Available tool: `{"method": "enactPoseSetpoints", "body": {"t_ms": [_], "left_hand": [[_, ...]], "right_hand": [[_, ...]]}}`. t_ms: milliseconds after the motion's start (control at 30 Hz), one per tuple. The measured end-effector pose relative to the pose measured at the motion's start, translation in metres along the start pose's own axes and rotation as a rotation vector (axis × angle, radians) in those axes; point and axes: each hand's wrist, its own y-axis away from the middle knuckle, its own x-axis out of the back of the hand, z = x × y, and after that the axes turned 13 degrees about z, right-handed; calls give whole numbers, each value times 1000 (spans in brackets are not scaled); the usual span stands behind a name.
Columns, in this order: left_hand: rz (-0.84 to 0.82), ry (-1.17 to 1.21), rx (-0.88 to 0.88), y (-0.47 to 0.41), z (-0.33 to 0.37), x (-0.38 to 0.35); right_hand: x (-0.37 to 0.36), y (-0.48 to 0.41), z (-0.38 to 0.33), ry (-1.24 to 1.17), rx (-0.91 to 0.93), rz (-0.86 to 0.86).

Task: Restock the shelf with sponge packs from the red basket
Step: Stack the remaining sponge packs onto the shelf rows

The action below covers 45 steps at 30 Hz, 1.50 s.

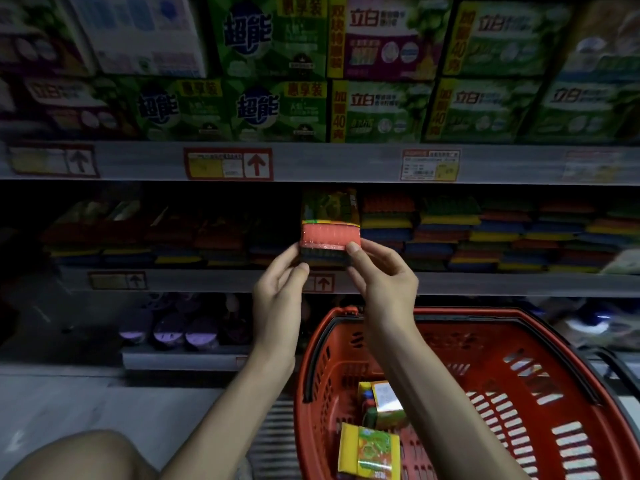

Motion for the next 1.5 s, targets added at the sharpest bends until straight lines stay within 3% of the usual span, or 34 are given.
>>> {"method": "enactPoseSetpoints", "body": {"t_ms": [367, 1267, 1500], "left_hand": [[46, 68, 71, -13, -4, -17], [178, 164, 133, -20, 2, -36], [160, 163, 135, -22, 3, -44]], "right_hand": [[-1, -8, 4, 206, 213, -100], [-8, -3, 0, 313, 320, -175], [-9, -4, -1, 322, 305, -127]]}}
